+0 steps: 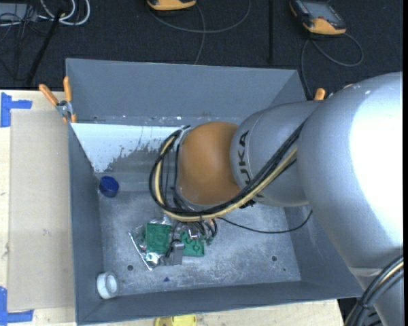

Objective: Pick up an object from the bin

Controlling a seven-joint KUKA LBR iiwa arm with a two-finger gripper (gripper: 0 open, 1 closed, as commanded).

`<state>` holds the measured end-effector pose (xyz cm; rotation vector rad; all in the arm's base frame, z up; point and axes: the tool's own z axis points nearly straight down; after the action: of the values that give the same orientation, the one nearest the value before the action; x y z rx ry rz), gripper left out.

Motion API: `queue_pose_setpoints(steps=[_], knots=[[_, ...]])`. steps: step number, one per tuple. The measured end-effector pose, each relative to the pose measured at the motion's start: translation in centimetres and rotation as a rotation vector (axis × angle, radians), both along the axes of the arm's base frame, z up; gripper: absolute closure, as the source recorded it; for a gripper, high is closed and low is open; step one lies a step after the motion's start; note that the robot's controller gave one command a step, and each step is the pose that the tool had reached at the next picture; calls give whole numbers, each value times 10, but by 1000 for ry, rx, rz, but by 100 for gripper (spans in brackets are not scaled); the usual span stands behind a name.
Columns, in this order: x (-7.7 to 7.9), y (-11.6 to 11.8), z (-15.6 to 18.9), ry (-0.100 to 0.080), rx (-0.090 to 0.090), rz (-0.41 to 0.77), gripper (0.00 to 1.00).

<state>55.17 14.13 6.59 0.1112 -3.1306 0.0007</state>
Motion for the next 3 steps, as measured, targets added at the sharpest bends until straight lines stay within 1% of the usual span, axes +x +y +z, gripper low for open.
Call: queue_pose_setpoints(steps=[1, 2, 3], knots=[[0, 0, 0, 1, 0, -1, 100], [2, 0, 58, -14, 3, -7, 100], [2, -1, 83, -11, 2, -10, 100]])
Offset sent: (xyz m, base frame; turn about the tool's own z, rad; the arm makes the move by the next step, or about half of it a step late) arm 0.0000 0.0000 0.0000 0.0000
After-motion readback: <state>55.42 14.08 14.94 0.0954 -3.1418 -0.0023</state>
